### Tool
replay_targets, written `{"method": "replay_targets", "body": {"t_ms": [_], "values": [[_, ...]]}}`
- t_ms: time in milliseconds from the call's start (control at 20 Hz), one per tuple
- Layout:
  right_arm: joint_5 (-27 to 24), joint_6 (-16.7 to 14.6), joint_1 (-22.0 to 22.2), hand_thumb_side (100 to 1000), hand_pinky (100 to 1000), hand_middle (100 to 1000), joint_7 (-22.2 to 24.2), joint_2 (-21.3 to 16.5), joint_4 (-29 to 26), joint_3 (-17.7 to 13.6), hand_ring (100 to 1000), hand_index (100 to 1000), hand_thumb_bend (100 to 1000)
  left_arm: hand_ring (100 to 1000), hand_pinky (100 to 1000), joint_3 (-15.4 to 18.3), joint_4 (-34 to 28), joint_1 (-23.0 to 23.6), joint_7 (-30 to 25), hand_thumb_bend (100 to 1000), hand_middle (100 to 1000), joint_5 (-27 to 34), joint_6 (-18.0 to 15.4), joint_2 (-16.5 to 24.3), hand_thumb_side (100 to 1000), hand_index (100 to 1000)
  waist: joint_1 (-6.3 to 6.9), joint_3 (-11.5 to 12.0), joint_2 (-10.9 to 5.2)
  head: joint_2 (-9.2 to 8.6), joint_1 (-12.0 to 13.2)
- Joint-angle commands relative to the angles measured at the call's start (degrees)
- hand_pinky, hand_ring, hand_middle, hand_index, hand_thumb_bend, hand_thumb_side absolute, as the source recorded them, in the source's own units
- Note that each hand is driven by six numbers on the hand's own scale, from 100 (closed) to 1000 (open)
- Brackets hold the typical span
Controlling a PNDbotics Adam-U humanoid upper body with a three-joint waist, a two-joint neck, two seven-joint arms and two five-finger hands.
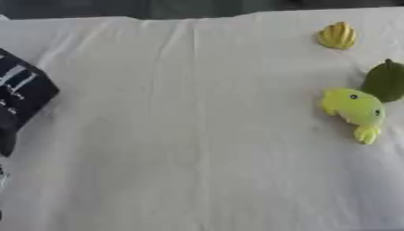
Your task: Pick up the objects with one hand, pass them to the other hand, and then place them into the box on the other side of the table.
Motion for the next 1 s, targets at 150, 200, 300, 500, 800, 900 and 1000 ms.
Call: {"method": "replay_targets", "body": {"t_ms": [150, 200, 300, 500, 800, 900, 1000], "values": [[0.4, 0.2, -0.9, 549, 752, 781, 0.0, -1.1, -0.3, -0.5, 826, 887, 100, 843, 906, -0.1, -0.6, -0.9, -0.3, 190, 856, -0.2, -0.1, 1.4, 862, 811, -0.14, 0.1, -1.32, -0.75, 0.1], [0.3, 0.2, -1.1, 550, 752, 782, -0.1, -1.1, -0.3, -0.7, 827, 887, 100, 843, 906, -0.1, -0.6, -0.9, -0.3, 190, 857, -0.2, 0.0, 1.4, 862, 811, -0.2, 0.2, -1.3, -0.96, -0.1], [0.1, 0.1, -1.6, 544, 753, 785, -0.4, -1.2, -0.5, -1.0, 830, 889, 100, 844, 906, 0.0, -0.6, -0.9, -0.3, 191, 857, -0.3, -0.1, 1.4, 860, 811, -0.26, 0.3, -1.33, -1.21, -0.7], [0.6, 0.3, -3.4, 496, 761, 804, 1.4, -3.5, 0.3, 0.5, 848, 900, 100, 846, 906, 0.0, -0.6, -0.5, -0.2, 190, 858, -0.2, -0.1, 1.7, 861, 811, -0.38, 0.1, -1.73, -0.92, -1.8], [2.4, 1.7, -8.2, 405, 785, 837, 8.5, -10.5, 4.2, 4.3, 878, 921, 100, 848, 907, 0.0, -0.4, 0.4, -0.1, 189, 859, -0.2, 0.0, 2.4, 864, 811, -0.89, -0.4, -2.39, -0.52, -4.8], [3.4, 2.2, -10.6, 392, 794, 850, 11.2, -12.5, 5.8, 5.9, 888, 927, 100, 849, 907, -0.1, -0.3, 0.7, -0.1, 187, 859, -0.4, 0.1, 2.7, 865, 811, -1.0, -0.7, -2.64, -0.29, -5.4], [4.7, 2.8, -13.0, 383, 809, 872, 14.3, -14.2, 7.8, 7.7, 909, 939, 100, 849, 906, -0.2, -0.2, 0.9, -0.2, 187, 859, -0.5, 0.1, 2.9, 865, 811, -1.13, -0.8, -2.86, -0.15, -6.2]]}}
